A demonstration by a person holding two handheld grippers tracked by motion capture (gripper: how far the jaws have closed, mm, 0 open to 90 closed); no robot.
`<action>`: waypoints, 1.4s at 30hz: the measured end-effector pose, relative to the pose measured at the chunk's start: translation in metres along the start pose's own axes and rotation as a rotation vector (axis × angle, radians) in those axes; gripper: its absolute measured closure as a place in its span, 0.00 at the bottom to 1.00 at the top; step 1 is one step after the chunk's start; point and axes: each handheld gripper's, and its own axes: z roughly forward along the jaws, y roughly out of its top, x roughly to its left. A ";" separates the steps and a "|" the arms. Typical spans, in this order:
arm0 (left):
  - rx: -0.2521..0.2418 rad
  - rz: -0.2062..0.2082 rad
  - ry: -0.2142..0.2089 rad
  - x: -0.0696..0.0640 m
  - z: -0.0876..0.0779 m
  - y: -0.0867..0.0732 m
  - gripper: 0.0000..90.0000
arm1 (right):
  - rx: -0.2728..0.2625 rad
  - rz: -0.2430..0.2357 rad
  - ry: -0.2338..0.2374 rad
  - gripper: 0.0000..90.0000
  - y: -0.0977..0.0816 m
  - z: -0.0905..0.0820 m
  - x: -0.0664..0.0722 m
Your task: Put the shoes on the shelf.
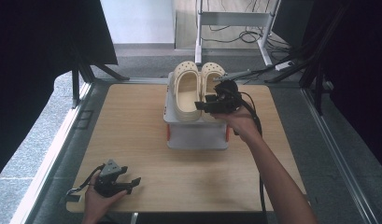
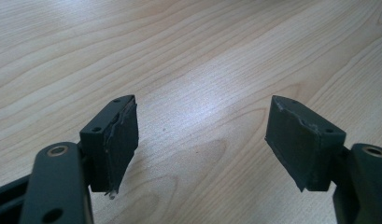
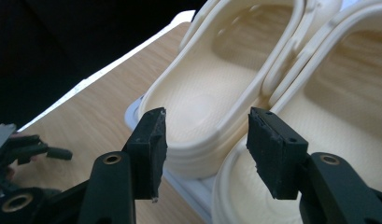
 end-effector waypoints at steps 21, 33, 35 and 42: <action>0.006 -0.002 -0.004 -0.002 0.002 0.001 0.29 | -0.142 -0.051 0.085 0.54 -0.080 -0.050 0.002; 0.011 0.001 -0.003 -0.003 0.003 0.001 0.29 | -0.115 -0.018 0.071 0.54 -0.137 -0.042 -0.012; 0.011 0.001 -0.003 -0.004 0.003 0.001 0.29 | -0.114 -0.012 0.069 0.54 -0.138 -0.040 -0.013; 0.010 0.002 0.001 -0.003 0.003 0.001 0.29 | -0.119 -0.019 0.059 0.51 -0.139 -0.037 -0.012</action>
